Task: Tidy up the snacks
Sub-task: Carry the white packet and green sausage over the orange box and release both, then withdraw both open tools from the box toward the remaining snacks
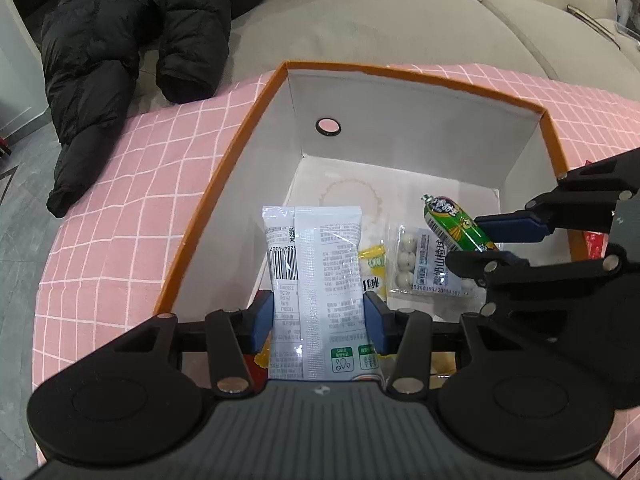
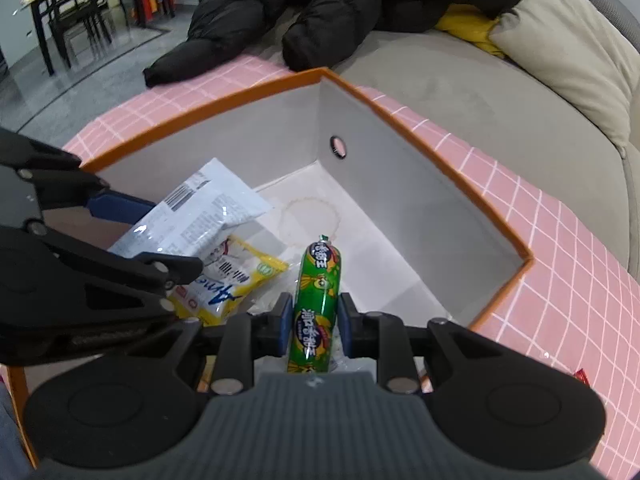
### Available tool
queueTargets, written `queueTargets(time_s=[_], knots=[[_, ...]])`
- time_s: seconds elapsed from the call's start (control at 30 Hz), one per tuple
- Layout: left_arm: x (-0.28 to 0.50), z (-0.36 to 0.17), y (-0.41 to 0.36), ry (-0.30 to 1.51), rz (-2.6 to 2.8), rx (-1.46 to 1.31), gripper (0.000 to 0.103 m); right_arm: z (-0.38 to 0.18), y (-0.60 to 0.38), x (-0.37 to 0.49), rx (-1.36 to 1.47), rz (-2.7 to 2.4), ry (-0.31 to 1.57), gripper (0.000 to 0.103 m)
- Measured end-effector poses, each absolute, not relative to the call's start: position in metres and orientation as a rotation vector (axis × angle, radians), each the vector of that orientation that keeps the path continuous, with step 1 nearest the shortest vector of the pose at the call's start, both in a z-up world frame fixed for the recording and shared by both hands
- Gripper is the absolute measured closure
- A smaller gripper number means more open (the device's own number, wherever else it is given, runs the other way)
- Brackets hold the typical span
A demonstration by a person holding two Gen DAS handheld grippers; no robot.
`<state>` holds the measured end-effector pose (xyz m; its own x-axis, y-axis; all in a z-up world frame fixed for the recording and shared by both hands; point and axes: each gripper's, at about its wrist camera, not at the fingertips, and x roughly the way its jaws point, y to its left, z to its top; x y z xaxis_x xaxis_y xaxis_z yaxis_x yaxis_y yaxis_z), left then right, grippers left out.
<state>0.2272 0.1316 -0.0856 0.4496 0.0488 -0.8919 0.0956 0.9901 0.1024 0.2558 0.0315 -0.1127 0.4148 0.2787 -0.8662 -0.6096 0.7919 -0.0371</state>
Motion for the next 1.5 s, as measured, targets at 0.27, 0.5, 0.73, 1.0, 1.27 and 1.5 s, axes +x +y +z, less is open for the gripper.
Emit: queueTargets(time_s=[0.27, 0.5, 0.73, 1.0, 1.27, 1.5], knots=[[0.228, -0.095, 0.130, 1.153, -0.018, 0.151, 0.048, -0.123, 0.044, 0.250, -0.493, 0.596, 1.002, 0.083], [0.223, -0.084, 0.131, 1.115, 0.003, 0.183, 0.041, -0.112, 0.043, 0.246, -0.517, 0.574, 0.966, 0.070], [0.211, -0.057, 0.133, 1.047, 0.022, 0.190, 0.032, -0.092, 0.035, 0.240, -0.466, 0.547, 0.940, 0.055], [0.184, -0.012, 0.127, 0.910, 0.078, 0.133, 0.032, -0.047, 0.011, 0.218, -0.351, 0.514, 0.856, 0.044], [0.141, 0.027, 0.099, 0.742, 0.085, 0.062, 0.032, 0.000, -0.044, 0.175, -0.143, 0.455, 0.732, 0.044], [0.097, 0.036, 0.060, 0.622, 0.007, 0.008, 0.032, 0.009, -0.105, 0.124, -0.017, 0.368, 0.626, 0.042]])
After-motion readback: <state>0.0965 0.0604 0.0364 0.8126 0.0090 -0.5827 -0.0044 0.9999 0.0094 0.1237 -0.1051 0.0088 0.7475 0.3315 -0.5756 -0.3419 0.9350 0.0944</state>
